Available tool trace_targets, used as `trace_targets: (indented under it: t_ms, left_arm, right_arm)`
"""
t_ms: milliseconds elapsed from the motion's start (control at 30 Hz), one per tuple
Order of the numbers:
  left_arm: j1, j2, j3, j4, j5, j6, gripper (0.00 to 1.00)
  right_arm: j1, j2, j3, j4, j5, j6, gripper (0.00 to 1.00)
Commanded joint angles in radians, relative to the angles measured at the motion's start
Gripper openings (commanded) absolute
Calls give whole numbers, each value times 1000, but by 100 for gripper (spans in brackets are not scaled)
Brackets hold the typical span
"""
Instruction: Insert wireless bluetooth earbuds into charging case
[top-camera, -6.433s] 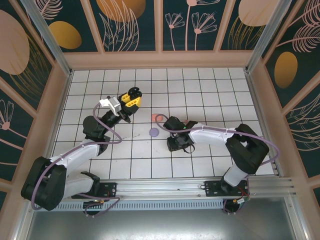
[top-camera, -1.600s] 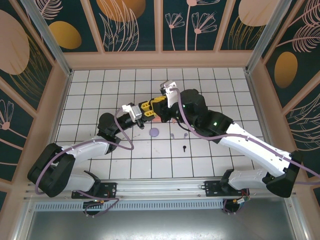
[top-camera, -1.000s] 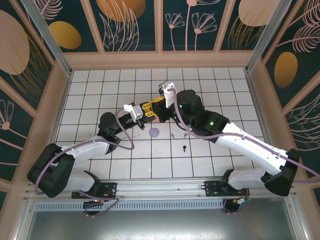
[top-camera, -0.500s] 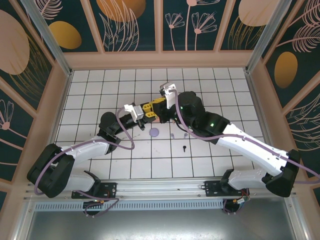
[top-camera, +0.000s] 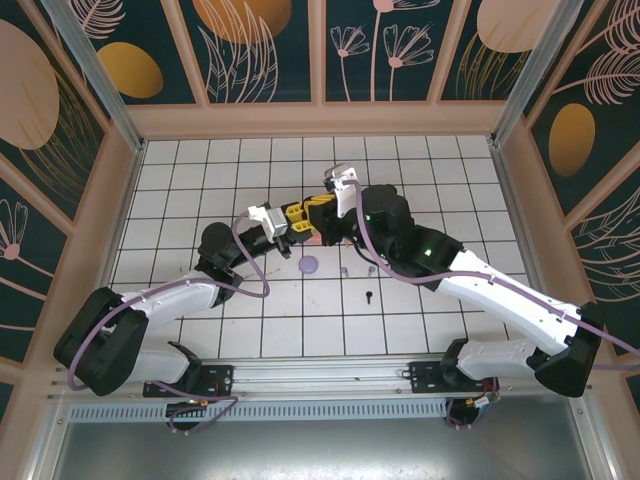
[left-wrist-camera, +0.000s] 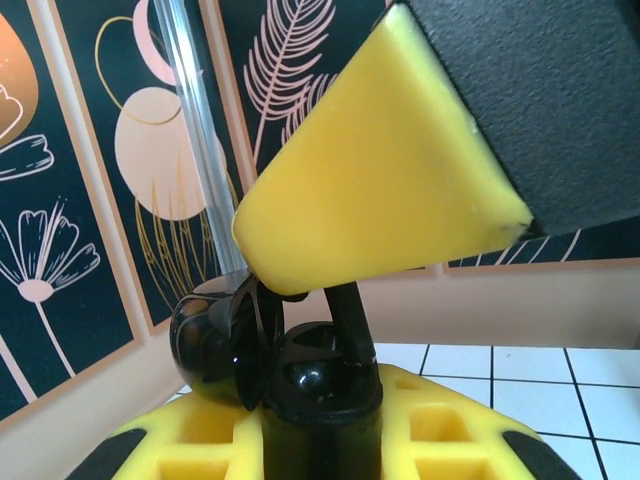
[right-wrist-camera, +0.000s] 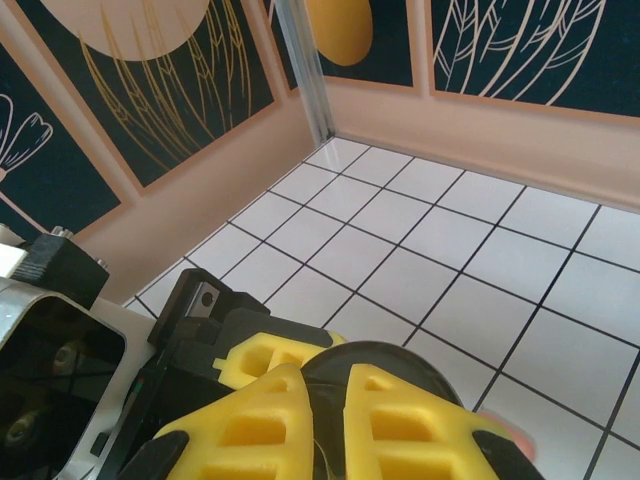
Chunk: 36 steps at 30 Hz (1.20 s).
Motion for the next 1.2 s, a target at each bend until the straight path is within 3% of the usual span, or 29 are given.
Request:
trace_targets:
  t_ms: [0, 300, 567, 833, 1167]
  left_arm:
    - [-1, -8, 35, 51, -8, -8, 0]
    - [-1, 19, 28, 82, -61, -18, 0]
    - [-2, 27, 4, 176, -188, -2, 0]
    - [-4, 22, -6, 159, -203, 67, 0]
    - [-6, 26, -10, 137, -186, 79, 0]
  right_arm:
    - [-2, 7, 54, 31, 27, 13, 10]
    - [-2, 43, 162, 42, 53, 25, 10]
    - [9, -10, 90, 68, 130, 135, 10]
    - [23, -31, 0, 158, 163, 184, 10]
    - [32, 21, 22, 176, 161, 177, 10]
